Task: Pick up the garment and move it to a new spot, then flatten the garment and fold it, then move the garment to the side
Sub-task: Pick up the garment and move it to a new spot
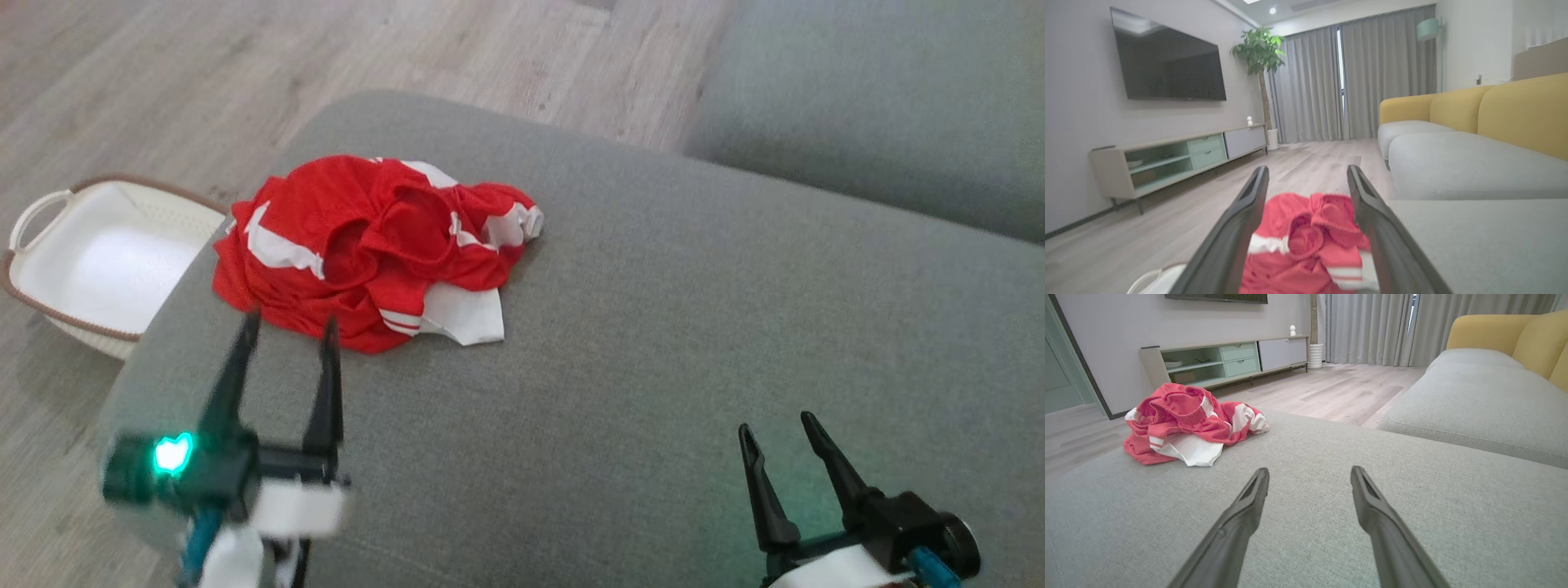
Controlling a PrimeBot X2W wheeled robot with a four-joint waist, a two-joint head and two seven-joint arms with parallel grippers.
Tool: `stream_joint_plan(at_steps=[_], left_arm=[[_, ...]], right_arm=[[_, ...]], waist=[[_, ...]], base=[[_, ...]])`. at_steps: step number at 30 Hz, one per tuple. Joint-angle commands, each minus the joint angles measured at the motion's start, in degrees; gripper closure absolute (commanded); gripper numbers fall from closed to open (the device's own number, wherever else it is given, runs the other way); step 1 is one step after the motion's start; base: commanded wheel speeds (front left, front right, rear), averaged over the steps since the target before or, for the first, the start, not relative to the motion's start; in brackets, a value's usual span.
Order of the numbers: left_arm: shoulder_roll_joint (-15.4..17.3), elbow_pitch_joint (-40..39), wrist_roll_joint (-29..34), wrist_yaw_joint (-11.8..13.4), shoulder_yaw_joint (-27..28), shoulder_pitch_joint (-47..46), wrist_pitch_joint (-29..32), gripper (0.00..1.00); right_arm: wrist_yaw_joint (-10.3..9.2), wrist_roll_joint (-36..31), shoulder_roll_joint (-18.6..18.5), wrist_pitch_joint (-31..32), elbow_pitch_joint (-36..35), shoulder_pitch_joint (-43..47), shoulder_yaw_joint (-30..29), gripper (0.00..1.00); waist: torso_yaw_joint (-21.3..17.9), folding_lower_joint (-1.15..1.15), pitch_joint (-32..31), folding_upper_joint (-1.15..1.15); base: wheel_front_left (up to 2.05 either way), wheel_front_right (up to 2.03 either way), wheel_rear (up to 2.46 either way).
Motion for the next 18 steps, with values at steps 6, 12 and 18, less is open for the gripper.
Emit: stream_joint_plan(at_steps=[6, 12, 18], left_arm=[[3.0, 2.2, 0.1, -3.6, 1.9, -20.0, 2.6, 0.0], [3.8, 11.0, -4.0, -7.4, 0.0, -36.7, 13.3, 0.0], [4.7, 22.5, -9.2, -8.5, -4.3, -49.6, 23.7, 0.0]], right_arm=[[-0.04, -4.0, -3.8, -0.6, -3.1, -6.4, 0.5, 0.0], [-0.04, -4.6, -9.8, -0.6, -5.9, -8.9, -0.9, 0.0], [-0.04, -4.8, -15.6, -0.6, -8.7, -9.0, -2.0, 0.0]], waist=[[-0.9, 0.0, 9.9, 0.0], [-0.7, 0.0, 17.0, 0.0], [0.4, 0.0, 22.5, 0.0]], base=[[0.0, 0.0, 0.0], [0.0, 0.0, 0.0], [0.0, 0.0, 0.0]])
